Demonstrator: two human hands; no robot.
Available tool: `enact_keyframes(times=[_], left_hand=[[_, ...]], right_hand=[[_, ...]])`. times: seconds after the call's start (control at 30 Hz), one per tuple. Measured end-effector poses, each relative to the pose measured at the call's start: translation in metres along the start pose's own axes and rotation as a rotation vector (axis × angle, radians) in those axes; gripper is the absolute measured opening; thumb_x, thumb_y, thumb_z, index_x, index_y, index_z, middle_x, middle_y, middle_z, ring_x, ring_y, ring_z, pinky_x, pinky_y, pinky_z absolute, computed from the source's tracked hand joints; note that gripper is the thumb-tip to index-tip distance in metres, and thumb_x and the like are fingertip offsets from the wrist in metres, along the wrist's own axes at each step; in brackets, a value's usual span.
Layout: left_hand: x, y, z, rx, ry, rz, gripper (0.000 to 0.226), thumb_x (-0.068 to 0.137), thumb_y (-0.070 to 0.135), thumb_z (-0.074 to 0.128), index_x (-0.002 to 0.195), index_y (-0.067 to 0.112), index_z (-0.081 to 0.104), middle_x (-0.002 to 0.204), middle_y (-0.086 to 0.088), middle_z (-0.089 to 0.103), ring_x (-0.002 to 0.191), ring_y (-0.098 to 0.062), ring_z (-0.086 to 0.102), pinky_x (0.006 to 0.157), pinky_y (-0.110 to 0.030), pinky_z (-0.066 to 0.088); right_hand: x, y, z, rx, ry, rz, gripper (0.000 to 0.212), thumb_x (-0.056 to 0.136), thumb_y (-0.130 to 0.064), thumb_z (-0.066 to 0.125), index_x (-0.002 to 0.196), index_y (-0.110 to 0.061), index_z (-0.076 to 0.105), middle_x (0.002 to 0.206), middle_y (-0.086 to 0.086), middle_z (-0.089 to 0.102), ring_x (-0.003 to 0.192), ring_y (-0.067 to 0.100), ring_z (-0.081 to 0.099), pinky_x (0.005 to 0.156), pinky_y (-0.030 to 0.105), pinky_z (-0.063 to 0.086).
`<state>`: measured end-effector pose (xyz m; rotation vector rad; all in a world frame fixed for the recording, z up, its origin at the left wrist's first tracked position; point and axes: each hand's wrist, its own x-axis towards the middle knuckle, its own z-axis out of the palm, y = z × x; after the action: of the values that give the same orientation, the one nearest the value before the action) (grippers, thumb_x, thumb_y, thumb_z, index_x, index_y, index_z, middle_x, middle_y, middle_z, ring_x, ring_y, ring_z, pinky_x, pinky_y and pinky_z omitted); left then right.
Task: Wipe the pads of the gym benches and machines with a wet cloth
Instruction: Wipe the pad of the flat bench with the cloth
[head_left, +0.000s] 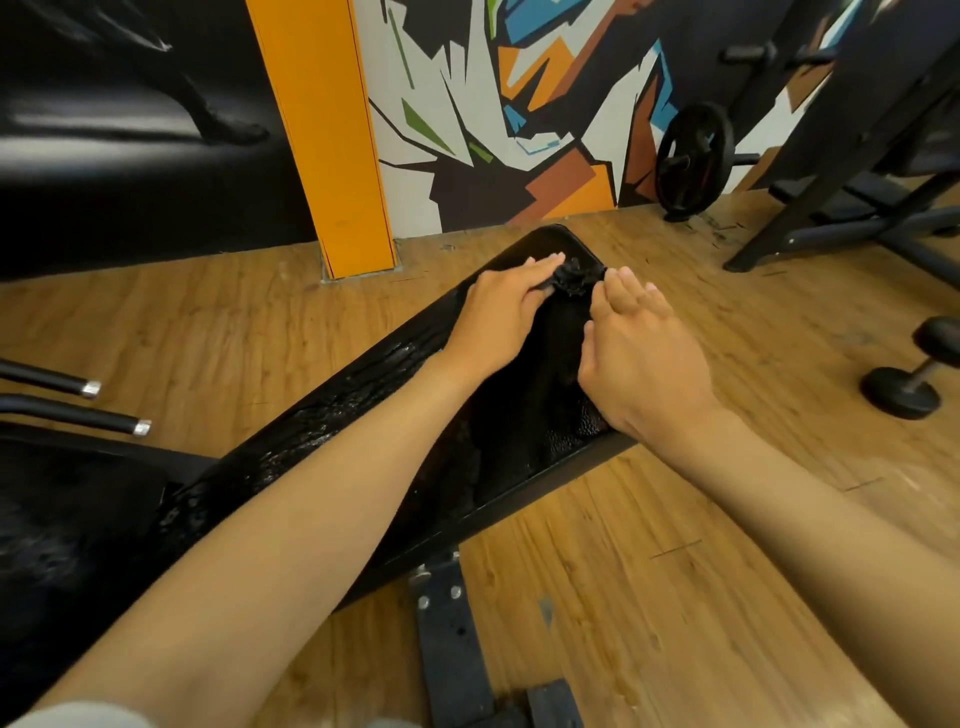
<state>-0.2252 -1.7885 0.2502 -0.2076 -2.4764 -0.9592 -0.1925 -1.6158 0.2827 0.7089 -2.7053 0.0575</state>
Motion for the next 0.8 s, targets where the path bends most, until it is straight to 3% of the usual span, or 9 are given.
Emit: enact_keyframes(times=[0.07,0.13,0.27,0.33,0.43,0.63,0.73,0.8], left_hand=[[0.015,0.006,0.001,-0.009,0.011,-0.056,0.045,0.105,0.009,0.053,0.149,0.018,0.053,0.147,-0.006,0.057,0.147,-0.021,0.039,0.12,-0.043,0.036],[0.009,0.014,0.006,-0.026,0.019,-0.089,0.045,0.106,0.009,0.053,0.15,0.019,0.053,0.15,-0.002,0.054,0.149,-0.019,0.037,0.121,-0.045,0.032],[-0.055,0.039,0.012,-0.083,0.003,0.026,0.047,0.103,0.005,0.057,0.148,0.019,0.055,0.15,0.002,0.054,0.147,-0.012,0.037,0.118,-0.023,0.029],[-0.093,0.054,0.016,-0.121,0.028,0.038,0.048,0.102,0.003,0.057,0.147,0.019,0.055,0.151,0.005,0.053,0.147,-0.01,0.037,0.119,-0.025,0.032],[-0.135,0.074,0.024,-0.125,0.028,0.037,0.051,0.103,0.0,0.055,0.15,0.02,0.051,0.153,0.008,0.05,0.15,-0.006,0.032,0.12,-0.028,0.035],[-0.13,0.095,0.033,-0.118,0.089,-0.026,0.052,0.102,0.0,0.056,0.151,0.014,0.049,0.153,0.0,0.052,0.151,-0.016,0.032,0.118,-0.033,0.04],[-0.155,0.086,0.027,-0.032,0.091,-0.011,0.057,0.101,0.0,0.058,0.154,0.018,0.045,0.156,0.003,0.048,0.152,-0.012,0.03,0.118,-0.032,0.039],[-0.186,0.068,0.02,-0.021,0.151,-0.096,0.059,0.1,-0.001,0.059,0.154,0.021,0.045,0.157,0.005,0.047,0.151,-0.009,0.031,0.117,-0.037,0.042]], right_hand=[[0.003,0.012,-0.007,0.103,-0.084,-0.026,0.047,0.105,-0.018,0.038,0.147,0.004,0.043,0.158,0.019,0.037,0.151,0.031,0.028,0.123,0.038,0.022],[0.006,0.031,-0.017,0.197,-0.197,-0.067,0.049,0.108,-0.016,0.036,0.155,-0.001,0.034,0.166,0.013,0.025,0.156,0.025,0.016,0.124,0.034,0.014],[0.004,0.058,-0.038,0.261,-0.334,-0.153,0.052,0.109,-0.013,0.037,0.16,-0.011,0.028,0.169,0.004,0.016,0.157,0.015,0.01,0.121,0.023,0.006],[0.001,0.063,-0.047,0.268,-0.379,-0.166,0.053,0.109,-0.013,0.037,0.161,-0.014,0.026,0.169,-0.001,0.015,0.156,0.011,0.008,0.119,0.02,0.004],[0.0,0.061,-0.053,0.253,-0.414,-0.215,0.054,0.11,-0.017,0.037,0.161,-0.017,0.023,0.17,-0.003,0.012,0.156,0.009,0.004,0.121,0.023,0.002],[0.007,0.059,-0.056,0.227,-0.407,-0.225,0.049,0.11,-0.023,0.037,0.159,-0.015,0.032,0.168,-0.003,0.02,0.155,0.008,0.008,0.118,0.023,0.003],[0.001,0.047,-0.052,0.164,-0.381,-0.273,0.05,0.11,-0.025,0.037,0.158,-0.01,0.033,0.167,0.003,0.023,0.156,0.013,0.007,0.124,0.031,0.005],[-0.009,0.034,-0.041,0.081,-0.33,-0.301,0.052,0.11,-0.028,0.037,0.157,-0.006,0.033,0.167,0.008,0.025,0.157,0.021,0.008,0.126,0.039,0.009]])
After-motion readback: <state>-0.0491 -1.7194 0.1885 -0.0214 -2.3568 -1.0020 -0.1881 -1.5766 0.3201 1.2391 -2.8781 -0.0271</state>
